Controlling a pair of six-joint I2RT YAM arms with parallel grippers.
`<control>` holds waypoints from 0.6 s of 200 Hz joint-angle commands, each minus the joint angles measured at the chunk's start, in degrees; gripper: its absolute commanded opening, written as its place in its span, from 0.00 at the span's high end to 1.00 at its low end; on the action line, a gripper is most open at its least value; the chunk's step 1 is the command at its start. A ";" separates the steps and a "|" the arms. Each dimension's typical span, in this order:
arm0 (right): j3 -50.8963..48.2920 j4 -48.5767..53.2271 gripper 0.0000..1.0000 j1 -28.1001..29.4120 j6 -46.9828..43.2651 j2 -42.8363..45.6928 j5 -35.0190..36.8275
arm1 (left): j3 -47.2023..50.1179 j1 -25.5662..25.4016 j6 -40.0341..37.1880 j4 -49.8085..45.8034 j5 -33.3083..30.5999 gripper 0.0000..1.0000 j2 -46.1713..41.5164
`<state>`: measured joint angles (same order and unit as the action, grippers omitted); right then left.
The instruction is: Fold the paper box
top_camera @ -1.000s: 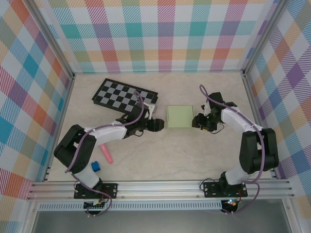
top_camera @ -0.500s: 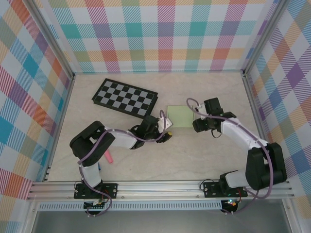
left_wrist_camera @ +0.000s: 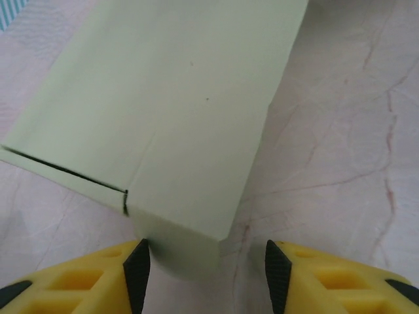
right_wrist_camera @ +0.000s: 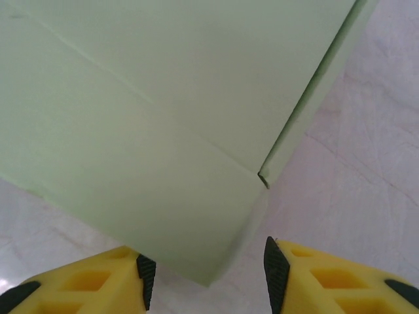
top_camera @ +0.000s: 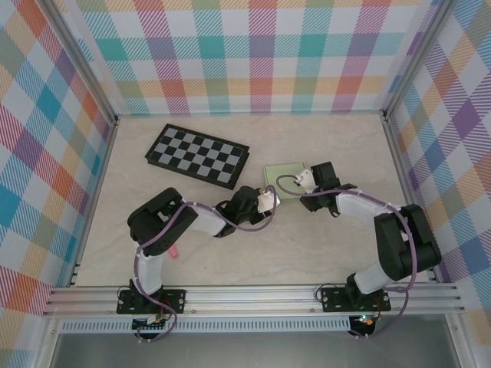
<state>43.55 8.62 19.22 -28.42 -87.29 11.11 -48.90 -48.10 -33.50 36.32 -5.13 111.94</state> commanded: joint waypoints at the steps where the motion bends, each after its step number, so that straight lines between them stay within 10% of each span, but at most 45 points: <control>1: -0.39 -5.47 0.54 0.20 -0.80 -1.25 3.69 | -2.03 -0.31 -0.01 1.80 -3.75 0.52 0.66; 120: 4.62 -5.14 0.79 -0.33 5.36 -5.67 2.83 | -6.79 0.52 4.31 -2.07 -8.79 0.52 2.28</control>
<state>46.76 4.91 19.11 -26.11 -94.32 16.47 -53.89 -47.92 -30.70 34.65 -12.51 113.25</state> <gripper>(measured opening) 0.241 0.484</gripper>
